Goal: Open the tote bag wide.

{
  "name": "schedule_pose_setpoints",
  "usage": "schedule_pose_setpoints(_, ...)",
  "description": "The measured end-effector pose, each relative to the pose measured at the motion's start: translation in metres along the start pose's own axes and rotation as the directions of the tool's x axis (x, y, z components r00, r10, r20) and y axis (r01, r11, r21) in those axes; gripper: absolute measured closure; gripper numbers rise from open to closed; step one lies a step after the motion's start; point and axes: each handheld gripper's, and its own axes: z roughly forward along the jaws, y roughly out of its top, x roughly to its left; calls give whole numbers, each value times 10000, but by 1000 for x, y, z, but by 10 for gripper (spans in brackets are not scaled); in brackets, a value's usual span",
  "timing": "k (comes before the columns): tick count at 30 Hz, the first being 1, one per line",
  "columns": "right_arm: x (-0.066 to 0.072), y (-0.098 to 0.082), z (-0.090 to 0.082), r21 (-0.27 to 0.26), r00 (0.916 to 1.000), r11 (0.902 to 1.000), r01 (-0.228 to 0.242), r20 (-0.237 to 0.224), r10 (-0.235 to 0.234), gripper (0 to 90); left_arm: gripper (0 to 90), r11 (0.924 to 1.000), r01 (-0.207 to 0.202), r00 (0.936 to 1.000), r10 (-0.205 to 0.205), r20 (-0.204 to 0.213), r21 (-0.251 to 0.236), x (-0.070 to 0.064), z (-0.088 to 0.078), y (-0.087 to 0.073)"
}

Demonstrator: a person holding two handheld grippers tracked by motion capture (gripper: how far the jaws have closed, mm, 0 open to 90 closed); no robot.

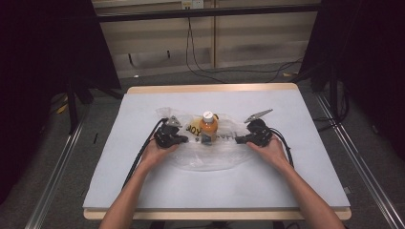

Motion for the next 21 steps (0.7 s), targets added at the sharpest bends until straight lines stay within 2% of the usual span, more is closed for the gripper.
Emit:
schedule_pose_setpoints(1, 0, 0, -1, 56, 10000, 10000, 8, 58, -8, 900, 900, 10000, -85, 10000, 85, -36, 49, -1, 0, 1)
schedule_pose_setpoints(3, 1, 0, -3, 283, 9992, 9991, 307, 235, -314, 900, 900, 9941, -846, 9964, 844, 55, 677, 2, -5, 2)
schedule_pose_setpoints(4, 2, 1, -5, 390, 9982, 9981, 471, 342, -485, 900, 900, 9946, -789, 9968, 794, -42, 669, 0, -5, 2)
schedule_pose_setpoints(5, 2, 1, -6, 559, 9971, 9970, 543, 510, -572, 900, 900, 9924, -898, 9958, 910, -113, 844, 0, -6, 3)
schedule_pose_setpoints(7, 2, 0, -8, 650, 9966, 9958, 653, 468, -684, 900, 900, 9888, -1005, 9947, 1021, -93, 1101, 1, -10, 2)
schedule_pose_setpoints(9, 0, -1, -11, 767, 9970, 9950, 641, 386, -672, 900, 900, 9820, -1201, 9924, 1227, -89, 1457, 2, -14, 1)
schedule_pose_setpoints(13, -1, -3, -18, 1177, 9969, 9909, 651, 355, -697, 900, 900, 9730, -1430, 9893, 1458, -17, 1813, 2, -20, -1)
schedule_pose_setpoints(14, 0, -3, -20, 1407, 9924, 9852, 979, 607, -1072, 900, 900, 9685, -1551, 9874, 1582, -3, 1947, 2, -21, -1)
schedule_pose_setpoints(17, 6, -3, -24, 1972, 9843, 9711, 1343, 866, -1537, 900, 900, 9646, -1683, 9847, 1737, -90, 2031, -3, -22, -1)
schedule_pose_setpoints(18, 6, -4, -25, 1993, 9830, 9693, 1442, 840, -1635, 900, 900, 9516, -2024, 9775, 2106, -111, 2312, -3, -23, 0)
schedule_pose_setpoints(19, 6, -5, -27, 2069, 9837, 9684, 1395, 829, -1594, 900, 900, 9443, -2133, 9744, 2243, -158, 2504, -6, -24, 0)
schedule_pose_setpoints(20, 5, -6, -29, 2147, 9841, 9668, 1387, 793, -1588, 900, 900, 9338, -2359, 9685, 2486, -135, 2690, -7, -25, 0)
schedule_pose_setpoints(21, 3, -8, -31, 2158, 9856, 9672, 1343, 723, -1530, 900, 900, 9299, -2442, 9662, 2575, -128, 2751, -9, -26, -1)
